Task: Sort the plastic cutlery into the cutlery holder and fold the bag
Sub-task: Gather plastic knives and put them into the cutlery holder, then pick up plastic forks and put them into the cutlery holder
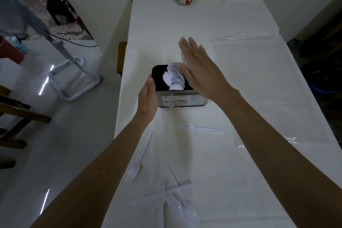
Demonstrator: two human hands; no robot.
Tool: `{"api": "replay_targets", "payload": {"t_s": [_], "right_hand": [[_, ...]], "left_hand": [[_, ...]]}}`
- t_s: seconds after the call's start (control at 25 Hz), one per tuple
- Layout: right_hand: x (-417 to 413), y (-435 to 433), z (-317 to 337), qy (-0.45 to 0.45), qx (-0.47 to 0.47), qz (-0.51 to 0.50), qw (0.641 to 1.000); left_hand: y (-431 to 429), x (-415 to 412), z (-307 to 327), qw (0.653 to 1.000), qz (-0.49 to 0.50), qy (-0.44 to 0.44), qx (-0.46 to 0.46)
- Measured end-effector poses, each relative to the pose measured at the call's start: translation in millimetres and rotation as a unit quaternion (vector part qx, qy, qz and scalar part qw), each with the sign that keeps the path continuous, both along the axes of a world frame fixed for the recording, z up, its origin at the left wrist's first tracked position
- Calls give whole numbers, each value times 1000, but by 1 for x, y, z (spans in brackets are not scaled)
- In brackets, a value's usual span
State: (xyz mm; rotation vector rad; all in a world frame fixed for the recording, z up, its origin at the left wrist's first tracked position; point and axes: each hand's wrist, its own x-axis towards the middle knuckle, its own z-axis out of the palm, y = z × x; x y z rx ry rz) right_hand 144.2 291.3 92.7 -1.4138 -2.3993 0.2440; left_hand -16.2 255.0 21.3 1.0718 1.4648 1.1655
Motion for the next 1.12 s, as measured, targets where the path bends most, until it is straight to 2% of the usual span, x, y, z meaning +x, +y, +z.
{"api": "replay_targets", "payload": {"t_s": [0.16, 0.24, 0.32, 0.4, 0.52, 0.64, 0.8, 0.88, 0.92, 1.04, 1.12], "right_hand": [[18, -53, 6, 62, 35, 7, 997], [31, -94, -6, 104, 30, 8, 994], [43, -129, -34, 108, -1, 21, 994], [52, -146, -70, 68, -52, 28, 996], [57, -141, -113, -11, -136, -16, 991], [56, -127, -127, -83, -146, -55, 984], [56, -125, -128, -129, -101, -83, 983], [60, -133, -131, -116, -95, -84, 985], [63, -139, -131, -88, -98, -93, 987], [73, -158, -123, 82, -162, -138, 974], [76, -171, -113, 159, -175, -100, 966]], "left_hand": [[-60, -15, -6, 999, 21, 32, -27], [-102, -25, -13, 994, 57, 92, -31], [-144, -38, -24, 981, 91, 169, -35], [-178, -49, -39, 958, 107, 256, -67], [-210, -57, -53, 908, 66, 387, -146], [-219, -53, -59, 877, 39, 448, -168], [-218, -50, -63, 877, 60, 448, -161], [-219, -48, -61, 894, 79, 416, -144], [-220, -45, -59, 912, 84, 382, -128], [-220, -36, -46, 951, 56, 294, -76], [-220, -27, -32, 963, 11, 264, -59]]}}
